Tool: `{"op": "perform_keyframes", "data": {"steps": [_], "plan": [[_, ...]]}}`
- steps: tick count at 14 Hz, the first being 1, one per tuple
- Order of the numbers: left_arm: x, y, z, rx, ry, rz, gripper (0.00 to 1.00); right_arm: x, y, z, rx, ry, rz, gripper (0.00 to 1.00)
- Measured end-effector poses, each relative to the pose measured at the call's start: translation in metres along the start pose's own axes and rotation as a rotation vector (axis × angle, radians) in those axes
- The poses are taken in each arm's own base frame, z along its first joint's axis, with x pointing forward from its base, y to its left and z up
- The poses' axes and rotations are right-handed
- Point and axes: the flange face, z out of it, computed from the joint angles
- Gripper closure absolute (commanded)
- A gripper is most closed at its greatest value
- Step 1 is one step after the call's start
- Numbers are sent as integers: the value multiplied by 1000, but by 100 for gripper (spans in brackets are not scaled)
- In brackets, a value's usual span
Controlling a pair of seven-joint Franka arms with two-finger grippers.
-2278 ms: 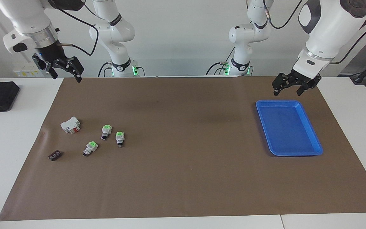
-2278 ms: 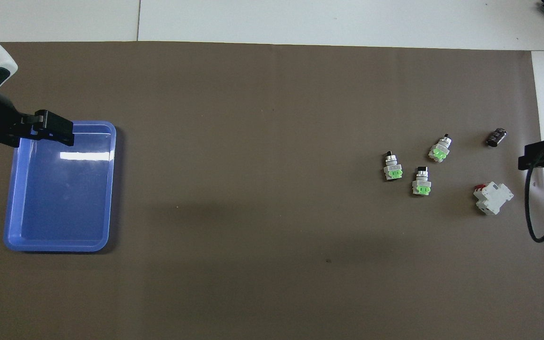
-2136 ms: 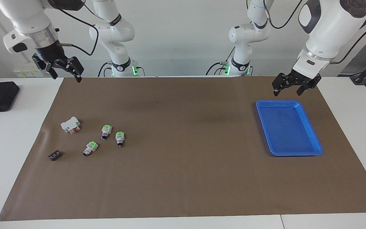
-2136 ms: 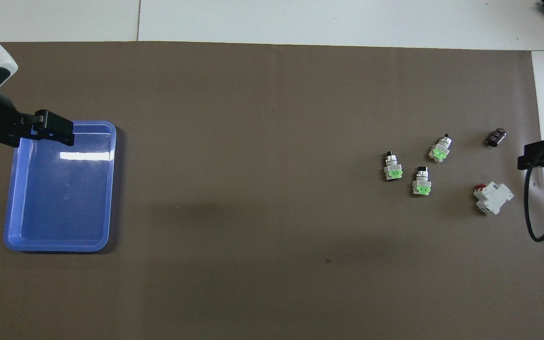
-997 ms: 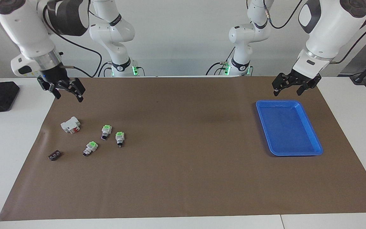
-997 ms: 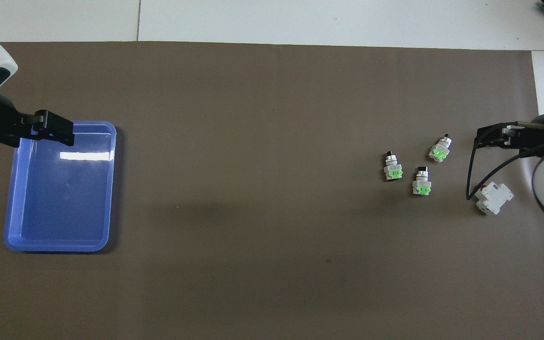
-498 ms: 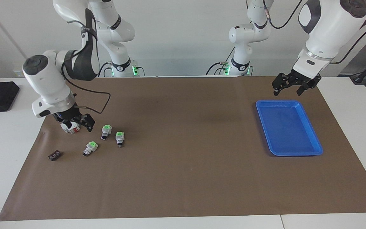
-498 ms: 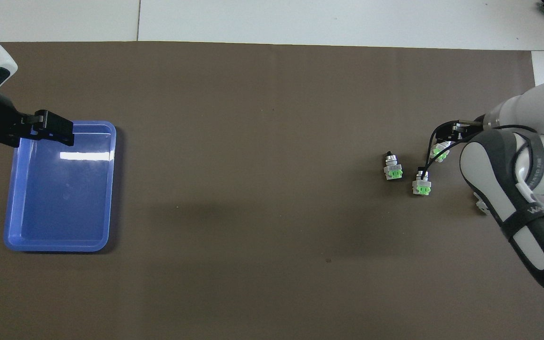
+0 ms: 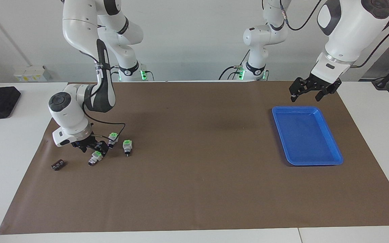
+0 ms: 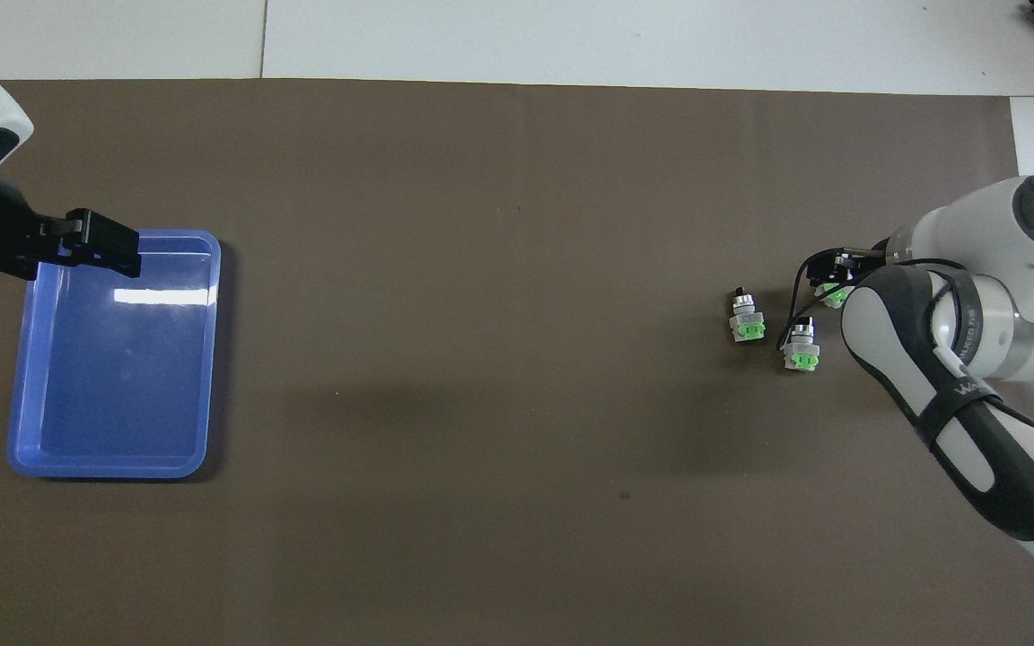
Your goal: Turn and place switch with both arms
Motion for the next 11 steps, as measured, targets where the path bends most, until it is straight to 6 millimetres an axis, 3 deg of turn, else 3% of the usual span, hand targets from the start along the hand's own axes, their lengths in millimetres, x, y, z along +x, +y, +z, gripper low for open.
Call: {"op": "perform_keyframes", "data": {"steps": [5,7,8,9,10,11], "plan": [[0,0,0,0,0,0,0,-1,3,19,1,14,8,5],[0,0,0,0,0,0,0,-1,3,19,1,14,9,18],[0,0,0,0,0,0,0,0,3,19,2,15,9,31],[0,0,0,0,0,0,0,0,2,19,2,15,8,57],[0,0,0,0,0,0,0,0,0,18,5,17,8,98],[0,0,0,0,0,0,0,0,-2,15,8,21,6,100]]}}
